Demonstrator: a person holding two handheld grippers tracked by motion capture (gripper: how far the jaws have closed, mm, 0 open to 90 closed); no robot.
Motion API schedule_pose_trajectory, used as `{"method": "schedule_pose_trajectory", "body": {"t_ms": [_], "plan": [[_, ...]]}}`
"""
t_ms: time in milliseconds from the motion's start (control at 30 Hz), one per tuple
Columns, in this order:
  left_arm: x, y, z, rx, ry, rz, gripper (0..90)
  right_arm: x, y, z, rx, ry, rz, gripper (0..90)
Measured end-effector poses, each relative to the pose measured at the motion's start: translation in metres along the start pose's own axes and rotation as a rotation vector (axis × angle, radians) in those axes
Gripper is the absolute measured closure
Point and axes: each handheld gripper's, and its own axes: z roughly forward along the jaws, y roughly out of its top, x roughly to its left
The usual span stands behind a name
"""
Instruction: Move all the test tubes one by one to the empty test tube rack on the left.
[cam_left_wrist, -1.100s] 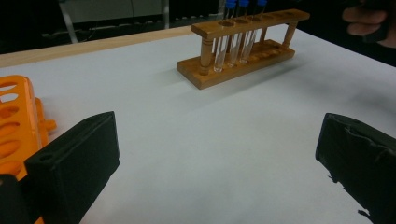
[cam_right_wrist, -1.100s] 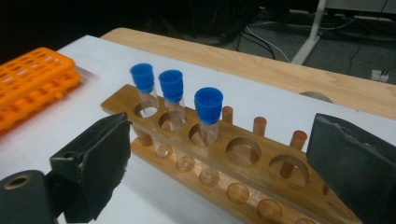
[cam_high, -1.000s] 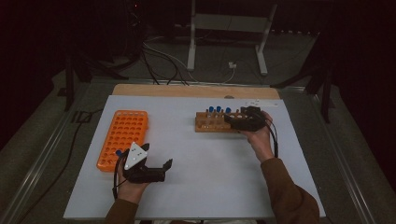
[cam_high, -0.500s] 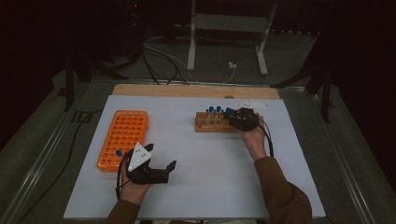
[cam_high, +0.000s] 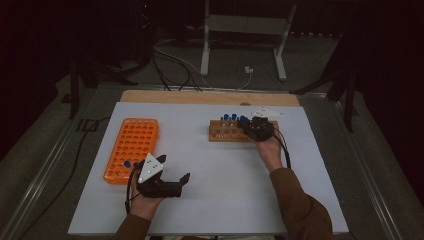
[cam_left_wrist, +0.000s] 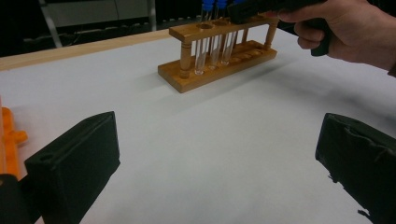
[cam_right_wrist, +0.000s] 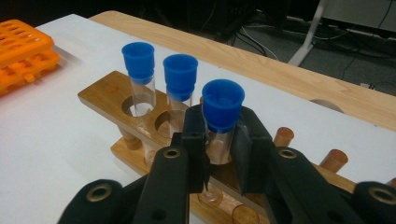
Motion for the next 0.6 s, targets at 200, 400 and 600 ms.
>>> {"method": "schedule_pose_trajectory", "body": {"t_ms": [200, 400, 600], "plan": [[0.000, 0.000, 0.000, 0.002, -0.010, -0.009, 0.7, 0.000, 0.002, -0.005, -0.020, -0.003, 0.008, 76.3], [0.000, -0.001, 0.000, 0.002, -0.014, -0.015, 0.7, 0.000, 0.009, -0.012, -0.045, -0.001, 0.007, 76.3], [0.000, -0.001, 0.002, 0.006, -0.017, -0.018, 0.7, -0.002, 0.019, -0.025, -0.080, 0.001, 0.002, 76.4]]}}
